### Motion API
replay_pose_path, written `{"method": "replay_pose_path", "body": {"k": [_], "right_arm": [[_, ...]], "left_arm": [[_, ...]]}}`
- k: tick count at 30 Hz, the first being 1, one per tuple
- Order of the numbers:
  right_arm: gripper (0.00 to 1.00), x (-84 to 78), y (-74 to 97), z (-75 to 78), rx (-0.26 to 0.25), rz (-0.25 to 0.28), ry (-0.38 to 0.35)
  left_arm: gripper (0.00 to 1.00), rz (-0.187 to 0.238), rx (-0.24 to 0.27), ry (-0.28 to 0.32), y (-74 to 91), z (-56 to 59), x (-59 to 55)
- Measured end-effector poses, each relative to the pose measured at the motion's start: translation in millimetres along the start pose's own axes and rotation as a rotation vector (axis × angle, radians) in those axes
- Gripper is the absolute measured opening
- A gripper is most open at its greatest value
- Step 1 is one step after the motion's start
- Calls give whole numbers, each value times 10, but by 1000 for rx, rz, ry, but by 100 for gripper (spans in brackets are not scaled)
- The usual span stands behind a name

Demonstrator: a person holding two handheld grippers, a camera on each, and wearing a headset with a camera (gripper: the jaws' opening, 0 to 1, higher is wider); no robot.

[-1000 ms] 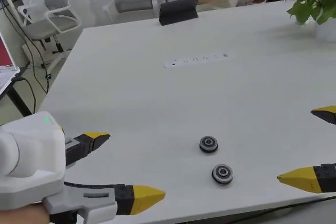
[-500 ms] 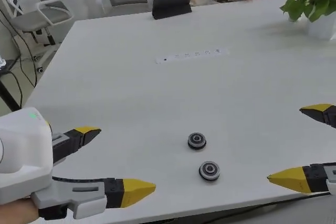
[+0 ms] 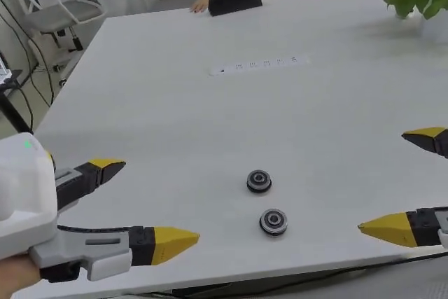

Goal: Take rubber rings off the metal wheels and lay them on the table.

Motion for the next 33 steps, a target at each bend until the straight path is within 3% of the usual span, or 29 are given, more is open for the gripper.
{"method": "replay_pose_path", "body": {"k": [18,27,33], "right_arm": [[99,81,-52,152,23,24,21],[99,155,-132,191,44,45,43],[99,182,-219,183,66,35,74]], "left_arm": [[93,8,17,-29,-109,-45,98],[93,34,18,-54,-178,-74,177],[91,21,10,-68,-227,-90,178]]}}
Point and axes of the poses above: the centre of the closed fingertips' face, and the gripper's own axes: y roughly backward along the fingers, z roughly to its right, x roughly out of its top, the point moved 5 cm from there along y, roughly backward along the fingers, and after that the axes turned 9 degrees about z, right-handed, at the moved point
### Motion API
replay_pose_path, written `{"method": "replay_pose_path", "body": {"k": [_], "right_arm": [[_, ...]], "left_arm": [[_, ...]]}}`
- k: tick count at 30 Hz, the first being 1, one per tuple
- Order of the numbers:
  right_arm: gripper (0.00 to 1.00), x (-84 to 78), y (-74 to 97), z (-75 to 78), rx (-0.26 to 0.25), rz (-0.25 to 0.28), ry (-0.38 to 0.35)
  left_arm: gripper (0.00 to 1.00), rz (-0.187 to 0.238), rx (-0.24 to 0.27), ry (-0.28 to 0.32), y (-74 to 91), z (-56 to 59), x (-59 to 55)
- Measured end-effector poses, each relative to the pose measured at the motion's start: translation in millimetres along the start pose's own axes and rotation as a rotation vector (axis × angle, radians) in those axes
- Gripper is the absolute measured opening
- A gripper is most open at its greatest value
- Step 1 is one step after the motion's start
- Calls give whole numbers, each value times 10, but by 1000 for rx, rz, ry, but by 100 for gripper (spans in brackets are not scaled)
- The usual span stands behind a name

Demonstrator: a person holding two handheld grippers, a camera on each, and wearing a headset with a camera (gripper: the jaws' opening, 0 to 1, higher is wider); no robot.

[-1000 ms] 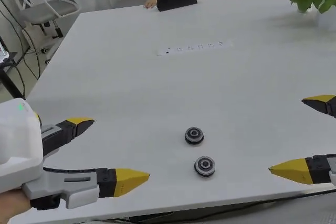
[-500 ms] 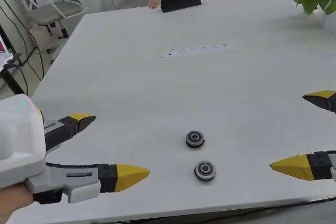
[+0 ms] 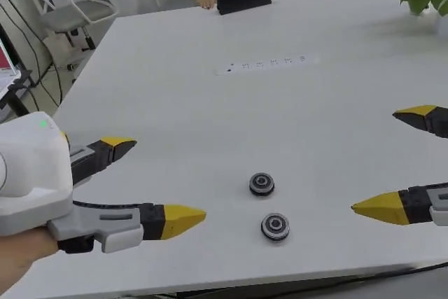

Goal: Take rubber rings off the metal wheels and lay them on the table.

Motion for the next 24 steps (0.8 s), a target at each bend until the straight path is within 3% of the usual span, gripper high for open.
{"method": "replay_pose_path", "body": {"k": [24], "right_arm": [[99,18,-288,9,94,4,38]], "left_arm": [[88,2,-69,-80,-286,-39,112]]}}
Point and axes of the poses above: the centre of the closed fingertips' face, and the gripper's own axes: y roughly backward along the fingers, z roughly to its right, x roughly out of its top, the point moved 5 cm from there along y, roughly backward along the fingers, and after that the axes turned 9 degrees about z, right-handed, at the moved point
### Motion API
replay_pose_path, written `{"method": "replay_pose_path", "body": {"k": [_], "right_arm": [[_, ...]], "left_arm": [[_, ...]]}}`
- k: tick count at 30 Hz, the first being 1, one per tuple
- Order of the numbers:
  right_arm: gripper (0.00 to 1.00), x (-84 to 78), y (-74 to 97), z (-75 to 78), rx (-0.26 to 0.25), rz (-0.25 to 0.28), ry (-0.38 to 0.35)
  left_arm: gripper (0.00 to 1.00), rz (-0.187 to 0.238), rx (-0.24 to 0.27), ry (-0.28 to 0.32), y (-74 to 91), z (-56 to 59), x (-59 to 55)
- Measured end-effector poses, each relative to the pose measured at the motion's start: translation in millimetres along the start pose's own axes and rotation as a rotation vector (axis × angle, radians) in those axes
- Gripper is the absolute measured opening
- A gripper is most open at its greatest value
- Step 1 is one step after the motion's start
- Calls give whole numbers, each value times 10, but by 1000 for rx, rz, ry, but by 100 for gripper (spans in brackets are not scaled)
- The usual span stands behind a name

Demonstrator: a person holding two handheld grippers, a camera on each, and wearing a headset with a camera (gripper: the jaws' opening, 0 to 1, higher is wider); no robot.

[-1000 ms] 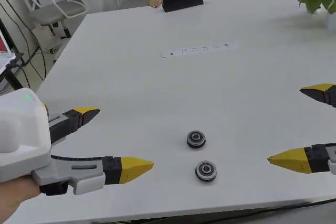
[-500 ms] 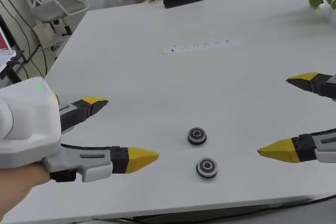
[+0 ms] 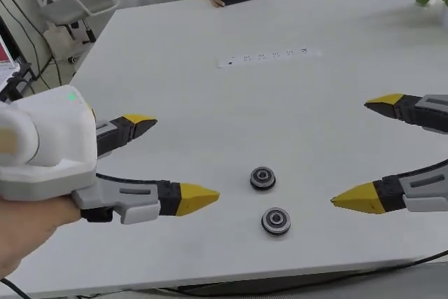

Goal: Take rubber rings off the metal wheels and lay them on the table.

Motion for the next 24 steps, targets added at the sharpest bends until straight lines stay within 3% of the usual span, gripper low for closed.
{"method": "replay_pose_path", "body": {"k": [8,24], "right_arm": [[97,-28,-64,5,24,0,15],[93,-142,-186,3,72,-5,27]], "left_arm": [[87,-5,-43,-35,-122,47,18],[84,-18,-101,-50,-316,90,-39]]}}
Point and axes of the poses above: the centre of the closed fingertips' face, and the gripper's own axes: y roughly backward along the fingers, z roughly to its right, x roughly out of its top, the point moved 5 cm from there along y, roughly backward along the fingers, and after that the axes turned 9 degrees about z, right-handed, at the moved point
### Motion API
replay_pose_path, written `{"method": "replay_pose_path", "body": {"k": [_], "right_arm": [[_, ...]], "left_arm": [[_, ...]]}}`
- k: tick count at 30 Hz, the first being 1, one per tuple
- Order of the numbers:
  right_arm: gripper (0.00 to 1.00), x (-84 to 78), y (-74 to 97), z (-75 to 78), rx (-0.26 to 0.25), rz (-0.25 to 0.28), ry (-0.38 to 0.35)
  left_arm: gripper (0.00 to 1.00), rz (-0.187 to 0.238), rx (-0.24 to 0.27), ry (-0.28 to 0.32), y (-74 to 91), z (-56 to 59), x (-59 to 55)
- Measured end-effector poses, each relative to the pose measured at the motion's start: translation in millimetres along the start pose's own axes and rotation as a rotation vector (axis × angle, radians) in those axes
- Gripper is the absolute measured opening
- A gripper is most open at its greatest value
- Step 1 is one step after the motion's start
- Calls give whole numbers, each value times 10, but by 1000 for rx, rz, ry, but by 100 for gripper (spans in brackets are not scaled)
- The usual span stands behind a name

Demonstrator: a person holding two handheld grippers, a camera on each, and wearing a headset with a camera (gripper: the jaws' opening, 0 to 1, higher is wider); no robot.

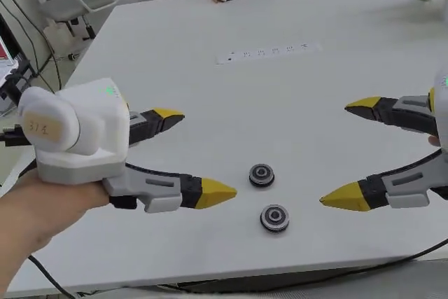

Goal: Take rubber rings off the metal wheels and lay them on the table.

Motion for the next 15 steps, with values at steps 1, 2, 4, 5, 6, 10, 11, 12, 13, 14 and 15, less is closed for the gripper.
{"method": "replay_pose_path", "body": {"k": [1,2,4,5,6,10,11,12,13,14,15], "right_arm": [[93,-12,-8,-6,6,0,1],[92,-18,-14,-14,11,1,0],[91,-48,-30,-20,18,-4,-2],[91,-62,-36,-22,20,-7,1],[90,-82,-45,-23,23,-11,3],[88,-144,-72,-56,41,-19,-4],[88,-155,-79,-63,45,-20,-3],[87,-166,-87,-70,49,-20,-2],[86,-182,-100,-80,55,-21,-1],[85,-193,-109,-90,62,-24,0],[84,-208,-123,-103,74,-31,-2]], "left_arm": [[84,0,-6,-1,-13,7,-8],[84,1,-10,-2,-23,12,-14],[83,-1,-21,0,-51,30,-33],[83,-4,-24,-2,-62,35,-43],[83,-11,-29,-5,-78,42,-60],[82,-25,-47,-4,-124,60,-121],[81,-27,-53,-3,-132,66,-133],[81,-30,-58,-2,-141,73,-147],[81,-37,-65,-5,-151,85,-166],[81,-41,-69,-7,-158,89,-178],[80,-45,-74,-9,-167,96,-192]]}}
Point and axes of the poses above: the centre of the closed fingertips' face, and the gripper's own axes: y roughly backward along the fingers, z roughly to its right, x roughly out of its top, the point moved 5 cm from there along y, roughly backward along the fingers, and after that the axes turned 9 degrees about z, right-handed, at the moved point
